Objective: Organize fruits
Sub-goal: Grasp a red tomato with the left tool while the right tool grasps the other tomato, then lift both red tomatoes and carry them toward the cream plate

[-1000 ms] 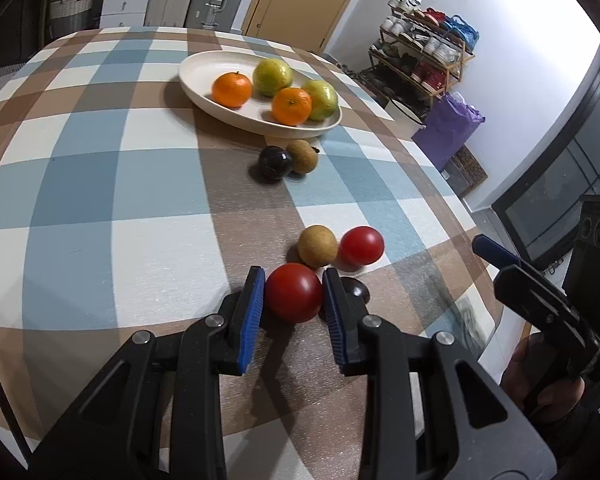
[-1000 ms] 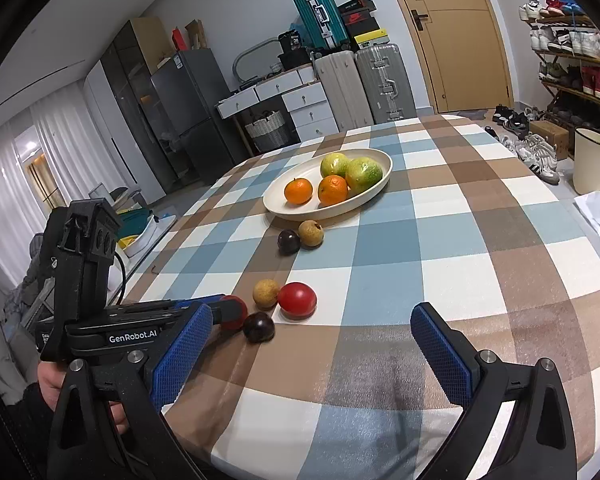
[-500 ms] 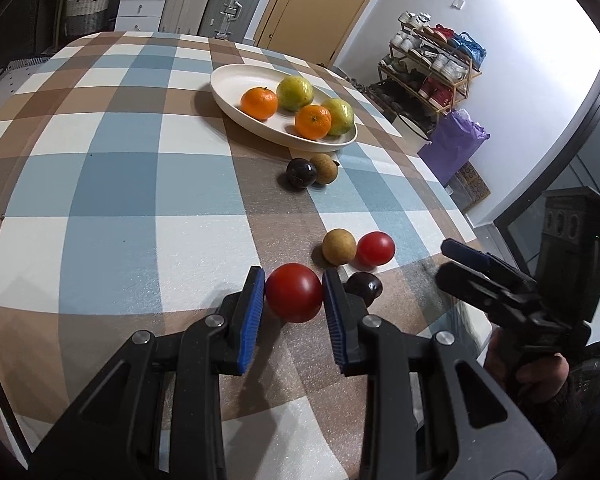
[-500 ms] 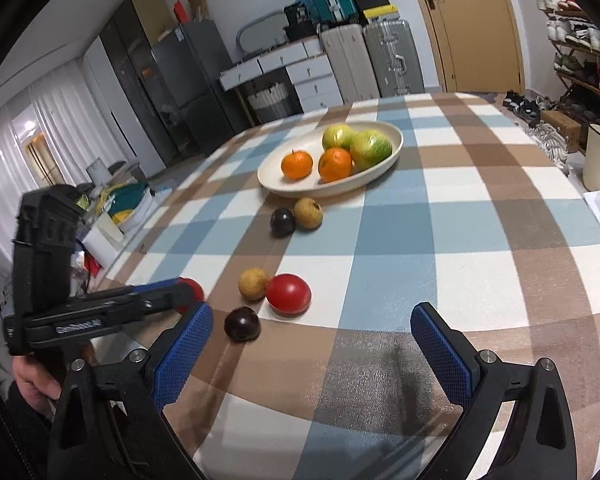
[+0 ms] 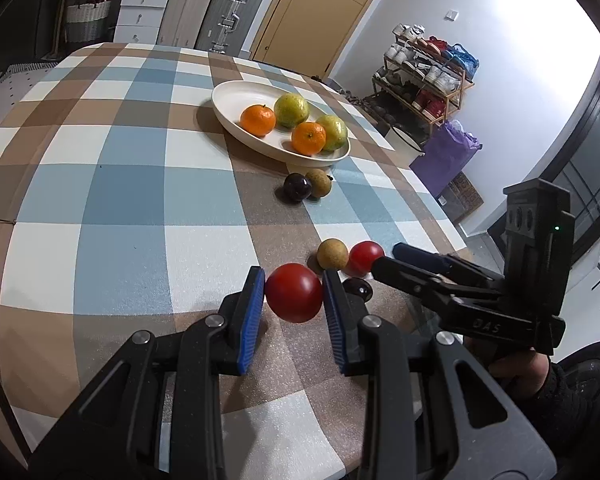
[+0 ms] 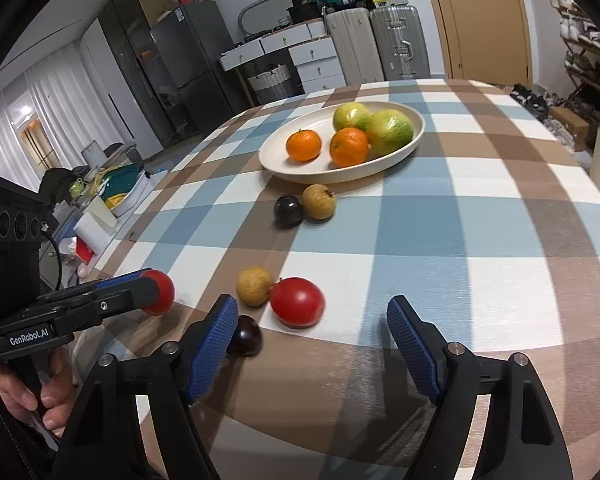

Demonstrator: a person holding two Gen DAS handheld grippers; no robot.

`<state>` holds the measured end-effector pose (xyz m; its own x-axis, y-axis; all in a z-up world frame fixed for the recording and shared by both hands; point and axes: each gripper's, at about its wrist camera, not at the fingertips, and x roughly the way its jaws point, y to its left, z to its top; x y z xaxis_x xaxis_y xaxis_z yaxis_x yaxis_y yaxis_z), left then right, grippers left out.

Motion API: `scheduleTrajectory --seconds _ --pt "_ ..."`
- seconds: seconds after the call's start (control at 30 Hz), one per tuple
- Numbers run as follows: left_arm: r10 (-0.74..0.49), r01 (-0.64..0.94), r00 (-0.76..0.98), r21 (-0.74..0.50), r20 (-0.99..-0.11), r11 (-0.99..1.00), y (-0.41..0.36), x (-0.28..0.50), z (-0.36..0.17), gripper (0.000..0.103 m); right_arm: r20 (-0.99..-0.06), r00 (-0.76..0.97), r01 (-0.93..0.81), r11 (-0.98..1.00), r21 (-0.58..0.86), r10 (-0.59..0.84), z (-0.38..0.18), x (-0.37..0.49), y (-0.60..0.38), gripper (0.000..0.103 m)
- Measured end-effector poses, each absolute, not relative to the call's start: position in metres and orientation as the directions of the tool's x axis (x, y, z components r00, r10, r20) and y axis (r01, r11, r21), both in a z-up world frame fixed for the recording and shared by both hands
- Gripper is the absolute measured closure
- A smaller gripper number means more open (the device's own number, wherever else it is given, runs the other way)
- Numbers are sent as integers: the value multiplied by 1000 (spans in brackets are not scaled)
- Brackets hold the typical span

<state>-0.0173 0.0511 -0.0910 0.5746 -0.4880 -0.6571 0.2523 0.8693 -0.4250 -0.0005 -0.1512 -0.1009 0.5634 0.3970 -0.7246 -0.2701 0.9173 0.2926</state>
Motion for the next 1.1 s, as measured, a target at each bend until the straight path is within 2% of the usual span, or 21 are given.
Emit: scheduleTrajectory --seconds 0.1,0.2,0.27,0.53,0.63,0.87,1.0,1.1 --pt "-489 250 577 -428 -655 868 53 -16 -91 76 -740 549 -276 920 279 390 -105 2 -146 51" --pt "-488 247 581 -429 -651 869 54 -16 -91 76 -747 542 -286 920 268 386 -107 2 -145 60" --pt "-488 248 583 -430 -650 868 55 -16 -89 76 -744 528 -294 910 293 410 -108 4 -146 71" --pt "-488 259 589 -422 -644 869 51 -12 -81 76 -717 571 -256 917 307 400 -103 0 -162 76" --pt "-483 265 588 -410 -648 873 48 -7 -80 76 -689 600 -257 914 314 405 -94 -2 -170 89" --pt "-488 254 572 -423 -660 870 45 13 -84 76 -686 584 -275 901 335 434 -94 5 -173 88" --pt "-489 255 567 -424 -663 869 44 16 -83 76 -700 575 -299 905 302 423 -95 5 -164 88" --pt "-491 251 559 -429 -668 868 45 19 -85 76 -687 592 -313 906 284 420 -90 6 -162 84"
